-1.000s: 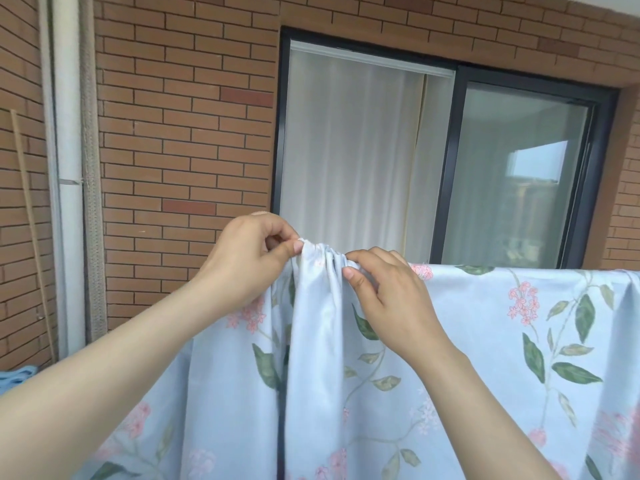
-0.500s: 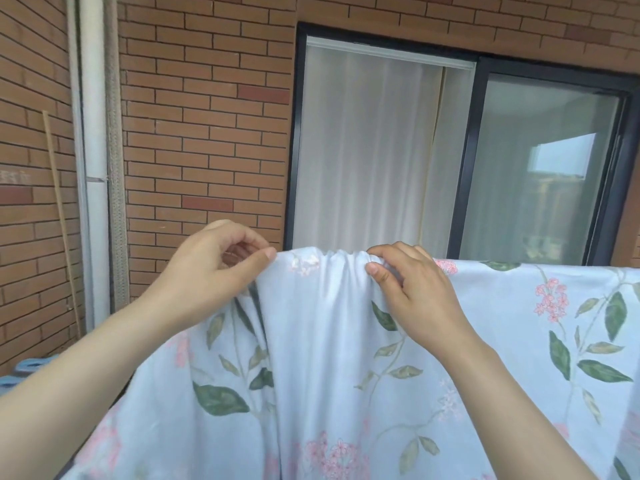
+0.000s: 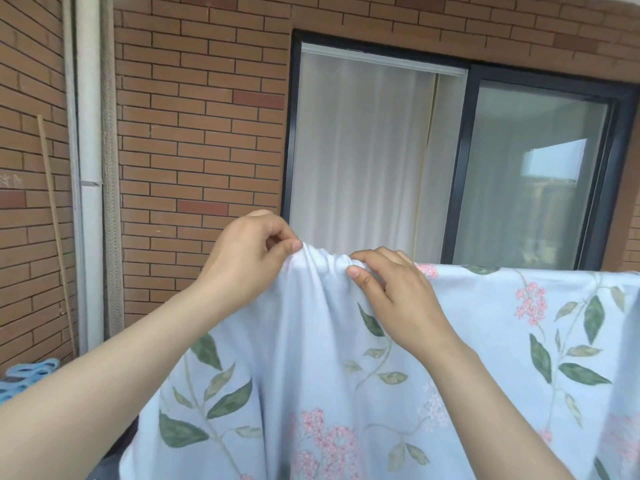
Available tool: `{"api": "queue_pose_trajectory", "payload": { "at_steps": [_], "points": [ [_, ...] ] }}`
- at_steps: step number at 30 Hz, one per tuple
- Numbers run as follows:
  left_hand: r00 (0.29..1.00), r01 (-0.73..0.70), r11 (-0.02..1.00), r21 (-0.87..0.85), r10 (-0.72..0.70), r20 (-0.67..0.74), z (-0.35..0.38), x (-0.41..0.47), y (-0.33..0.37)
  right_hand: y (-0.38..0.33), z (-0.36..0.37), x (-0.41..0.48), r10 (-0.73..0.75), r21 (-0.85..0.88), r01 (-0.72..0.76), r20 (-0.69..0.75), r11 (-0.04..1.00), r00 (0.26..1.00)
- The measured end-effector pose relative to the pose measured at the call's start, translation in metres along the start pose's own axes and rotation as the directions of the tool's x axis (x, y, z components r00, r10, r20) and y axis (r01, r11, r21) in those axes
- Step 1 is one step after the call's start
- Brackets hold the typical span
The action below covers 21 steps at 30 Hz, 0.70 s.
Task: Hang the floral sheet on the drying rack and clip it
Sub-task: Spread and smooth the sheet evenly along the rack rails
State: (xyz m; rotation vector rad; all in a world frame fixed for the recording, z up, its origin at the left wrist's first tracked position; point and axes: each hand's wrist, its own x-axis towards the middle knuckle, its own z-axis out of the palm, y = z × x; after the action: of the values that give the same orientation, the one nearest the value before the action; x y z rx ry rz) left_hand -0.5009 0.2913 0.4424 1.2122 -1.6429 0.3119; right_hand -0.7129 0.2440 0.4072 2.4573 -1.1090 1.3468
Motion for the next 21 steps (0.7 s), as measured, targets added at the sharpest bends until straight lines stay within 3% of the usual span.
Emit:
{"api": "queue_pose_trajectory", "payload": {
  "at_steps": [3,7,12,21],
  "points": [
    [0.997,0.032,0.999,-0.013,-0.033,-0.075,-0.012,-0.011,-0.013,-0.002,-0.002,0.001,-0.005,-0.006,0.005,0.008,1.000,1.000],
    [0.999,-0.010,1.000,-0.019,0.009,-0.032,-0.024,-0.026,-0.021,-0.005,0.000,0.002,-0.028,-0.033,0.028,0.010,0.999,1.000],
    [0.994,0.071,0.990,-0.124,-0.059,0.093,-0.023,-0.034,-0.035,0.000,-0.005,0.001,-0.001,-0.104,0.003,0.019,0.995,1.000],
    [0.998,-0.018,0.987,-0.163,0.027,0.054,-0.011,-0.047,-0.047,-0.024,0.002,-0.010,-0.055,-0.136,0.040,-0.109,0.990,0.993]
  ]
}}
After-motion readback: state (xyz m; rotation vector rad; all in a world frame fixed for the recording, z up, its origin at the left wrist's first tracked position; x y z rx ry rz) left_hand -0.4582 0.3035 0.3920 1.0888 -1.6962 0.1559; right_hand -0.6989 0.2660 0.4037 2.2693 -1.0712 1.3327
